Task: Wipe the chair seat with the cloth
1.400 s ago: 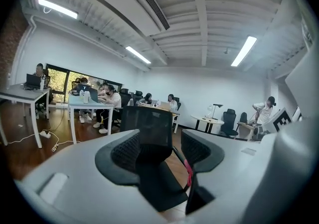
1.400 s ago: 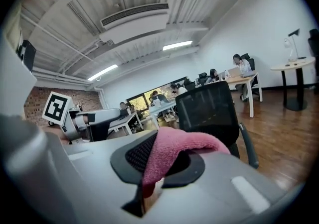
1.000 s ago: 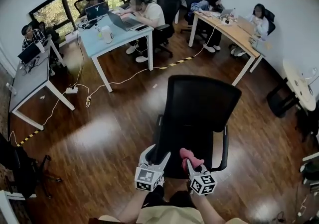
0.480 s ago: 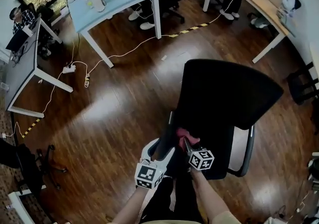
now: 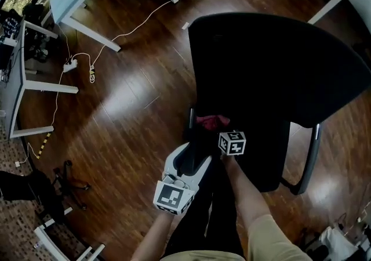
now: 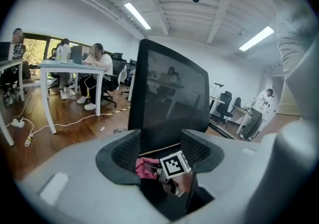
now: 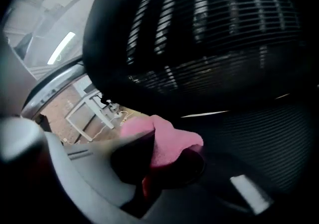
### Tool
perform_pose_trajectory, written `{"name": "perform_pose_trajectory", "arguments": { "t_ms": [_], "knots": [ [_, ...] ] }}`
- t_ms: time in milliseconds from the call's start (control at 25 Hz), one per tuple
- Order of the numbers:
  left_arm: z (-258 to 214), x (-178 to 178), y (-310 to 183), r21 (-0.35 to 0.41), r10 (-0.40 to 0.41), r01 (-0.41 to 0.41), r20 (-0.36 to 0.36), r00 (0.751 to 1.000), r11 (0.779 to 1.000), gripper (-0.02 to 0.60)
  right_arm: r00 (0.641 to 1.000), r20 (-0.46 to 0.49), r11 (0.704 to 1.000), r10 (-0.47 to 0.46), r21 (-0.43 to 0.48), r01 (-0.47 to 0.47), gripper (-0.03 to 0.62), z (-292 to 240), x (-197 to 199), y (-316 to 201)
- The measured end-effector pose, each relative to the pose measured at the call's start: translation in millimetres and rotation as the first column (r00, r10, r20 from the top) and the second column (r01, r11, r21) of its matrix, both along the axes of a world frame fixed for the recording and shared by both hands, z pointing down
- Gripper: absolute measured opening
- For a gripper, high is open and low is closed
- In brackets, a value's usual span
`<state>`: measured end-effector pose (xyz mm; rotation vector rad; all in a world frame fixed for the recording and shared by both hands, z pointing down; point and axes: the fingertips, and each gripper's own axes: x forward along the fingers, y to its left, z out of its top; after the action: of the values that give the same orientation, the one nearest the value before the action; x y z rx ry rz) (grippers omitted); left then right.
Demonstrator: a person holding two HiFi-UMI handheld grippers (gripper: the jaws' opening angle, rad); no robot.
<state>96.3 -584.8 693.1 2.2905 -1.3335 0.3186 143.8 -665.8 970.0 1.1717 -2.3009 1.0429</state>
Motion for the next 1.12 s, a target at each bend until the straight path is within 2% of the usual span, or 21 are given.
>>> {"name": "perform_pose_trajectory", "arguments": {
  "t_ms": [80,120,240,360,400,440,520,600,640,680,720,800,840,920,1000,1040,1120],
  "knots": [
    [8,20,2,-0.010,0.037,-0.038,-0.006,0.999,0.999,0.233,0.989,-0.106,0.994,0.106,0.009,-0.105,0.017,9,67,-6],
    [12,29,3,-0.018,0.052,-0.052,-0.011,0.999,0.998,0.227,0.972,-0.160,0.985,0.173,0.015,-0.173,0.017,12,108,-8],
    [17,61,4,-0.021,0.092,-0.093,-0.038,0.995,0.995,0.224,0.879,-0.322,0.933,0.350,0.033,-0.359,0.017,14,244,-8],
    [19,98,9,-0.022,0.151,-0.154,-0.091,0.984,0.988,0.224,0.791,-0.468,0.907,0.395,0.060,-0.417,0.017,8,354,-5],
    [21,107,11,-0.023,0.169,-0.172,-0.103,0.980,0.985,0.224,0.781,-0.488,0.907,0.390,0.057,-0.417,0.017,7,371,-6],
    [24,113,12,-0.024,0.182,-0.185,-0.109,0.977,0.982,0.224,0.790,-0.482,0.912,0.378,0.045,-0.408,0.017,7,375,-7],
    [32,118,18,-0.036,0.188,-0.193,-0.110,0.976,0.981,0.224,0.860,-0.400,0.938,0.315,-0.003,-0.345,0.016,7,340,-5],
    [37,116,26,-0.053,0.182,-0.188,-0.102,0.978,0.981,0.224,0.952,-0.253,0.980,0.173,-0.049,-0.191,0.015,2,259,6],
    [38,112,31,-0.064,0.178,-0.185,-0.096,0.979,0.981,0.224,0.983,-0.165,0.994,0.080,-0.055,-0.090,0.015,-5,208,13],
    [38,106,36,-0.077,0.174,-0.181,-0.091,0.980,0.980,0.224,0.997,-0.073,0.998,-0.016,-0.055,0.012,0.017,-14,154,21],
    [37,100,42,-0.093,0.167,-0.175,-0.089,0.982,0.980,0.223,0.994,0.015,0.993,-0.108,-0.052,0.109,0.017,-23,102,31],
    [33,85,52,-0.116,0.143,-0.153,-0.088,0.986,0.981,0.218,0.957,0.152,0.965,-0.245,-0.057,0.256,0.016,-38,13,52],
    [31,77,56,-0.122,0.127,-0.137,-0.088,0.988,0.983,0.216,0.939,0.194,0.951,-0.284,-0.065,0.301,0.017,-41,-20,61],
    [27,66,60,-0.127,0.093,-0.104,-0.088,0.992,0.986,0.213,0.922,0.221,0.935,-0.318,-0.090,0.344,0.016,-34,-63,71],
    [27,61,57,-0.123,0.079,-0.089,-0.085,0.993,0.988,0.212,0.937,0.163,0.936,-0.308,-0.123,0.329,0.016,-16,-72,68],
    [29,60,56,-0.122,0.077,-0.087,-0.084,0.993,0.989,0.212,0.952,0.109,0.944,-0.285,-0.140,0.298,0.015,-5,-62,64],
    [36,62,55,-0.125,0.076,-0.087,-0.092,0.993,0.988,0.212,0.979,-0.027,0.966,-0.204,-0.167,0.197,0.017,16,-12,55]
  ]
}}
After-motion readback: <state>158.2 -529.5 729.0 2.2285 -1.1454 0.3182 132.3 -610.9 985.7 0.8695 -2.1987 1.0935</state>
